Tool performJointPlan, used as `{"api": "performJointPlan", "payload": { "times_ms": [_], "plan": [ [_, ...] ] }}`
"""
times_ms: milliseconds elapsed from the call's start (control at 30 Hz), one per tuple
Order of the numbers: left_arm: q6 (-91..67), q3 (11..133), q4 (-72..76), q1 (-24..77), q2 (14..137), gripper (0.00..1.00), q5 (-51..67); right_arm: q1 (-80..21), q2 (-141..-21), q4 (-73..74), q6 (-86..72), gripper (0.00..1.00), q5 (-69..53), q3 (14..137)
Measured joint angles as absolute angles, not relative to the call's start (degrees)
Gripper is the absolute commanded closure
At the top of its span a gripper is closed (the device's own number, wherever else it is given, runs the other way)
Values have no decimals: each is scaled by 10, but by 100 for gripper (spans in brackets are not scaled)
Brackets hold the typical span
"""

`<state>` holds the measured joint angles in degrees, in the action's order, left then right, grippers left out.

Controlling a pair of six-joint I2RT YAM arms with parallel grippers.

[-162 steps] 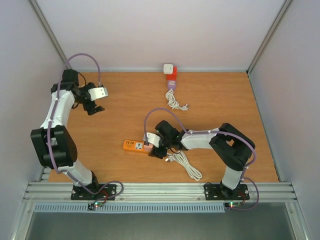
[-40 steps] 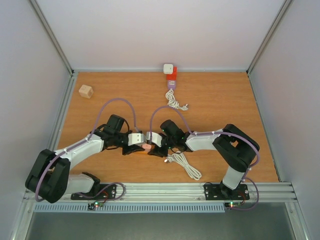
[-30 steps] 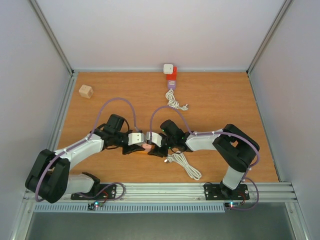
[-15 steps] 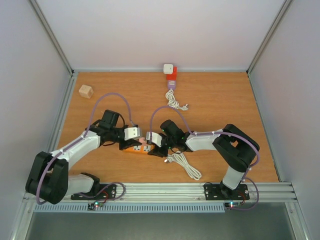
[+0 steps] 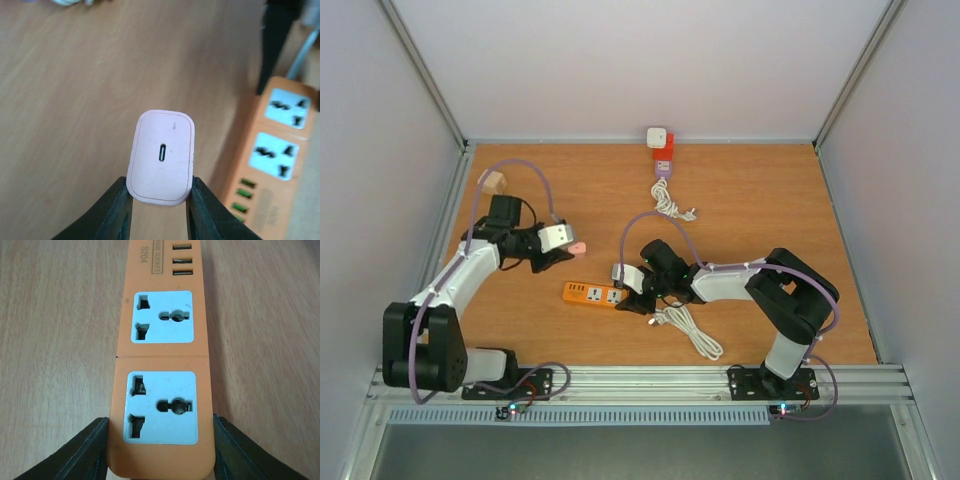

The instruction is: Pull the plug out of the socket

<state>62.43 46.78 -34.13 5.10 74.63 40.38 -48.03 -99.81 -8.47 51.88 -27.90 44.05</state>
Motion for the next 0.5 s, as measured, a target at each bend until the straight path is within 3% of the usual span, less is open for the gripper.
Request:
{"api": "performJointPlan", "payload": {
  "times_ms": [233,500],
  "plan": [
    [639,548,-341,-23,810,88,358,-480,-998,-85,519,61,-279,441],
    [631,611,-244,-58,901,87,208,-480,-998,-85,519,61,-279,441]
  ]
}}
